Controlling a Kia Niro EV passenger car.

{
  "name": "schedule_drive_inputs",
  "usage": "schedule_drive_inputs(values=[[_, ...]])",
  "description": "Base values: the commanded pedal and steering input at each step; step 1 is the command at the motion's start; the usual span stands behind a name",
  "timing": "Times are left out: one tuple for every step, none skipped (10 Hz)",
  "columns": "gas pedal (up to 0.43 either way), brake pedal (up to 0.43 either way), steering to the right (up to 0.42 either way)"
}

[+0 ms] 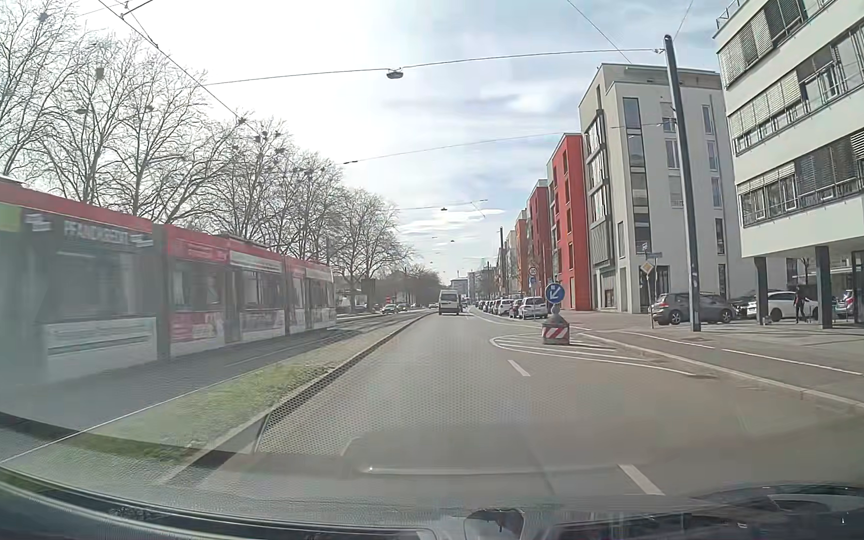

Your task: Follow the waypoints while adhering to traffic rules and regulations

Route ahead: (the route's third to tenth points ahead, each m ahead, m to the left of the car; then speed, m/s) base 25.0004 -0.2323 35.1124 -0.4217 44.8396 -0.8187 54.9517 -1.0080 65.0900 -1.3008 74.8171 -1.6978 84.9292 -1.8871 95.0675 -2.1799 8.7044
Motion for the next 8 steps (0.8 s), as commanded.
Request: schedule_drive_inputs(values=[[0.11,0.0,-0.003],[0.11,0.0,-0.004],[0.11,0.0,-0.003],[0.11,0.0,-0.003],[0.11,0.0,-0.003],[0.11,0.0,-0.003],[0.11,0.0,-0.003],[0.11,0.0,-0.003]])
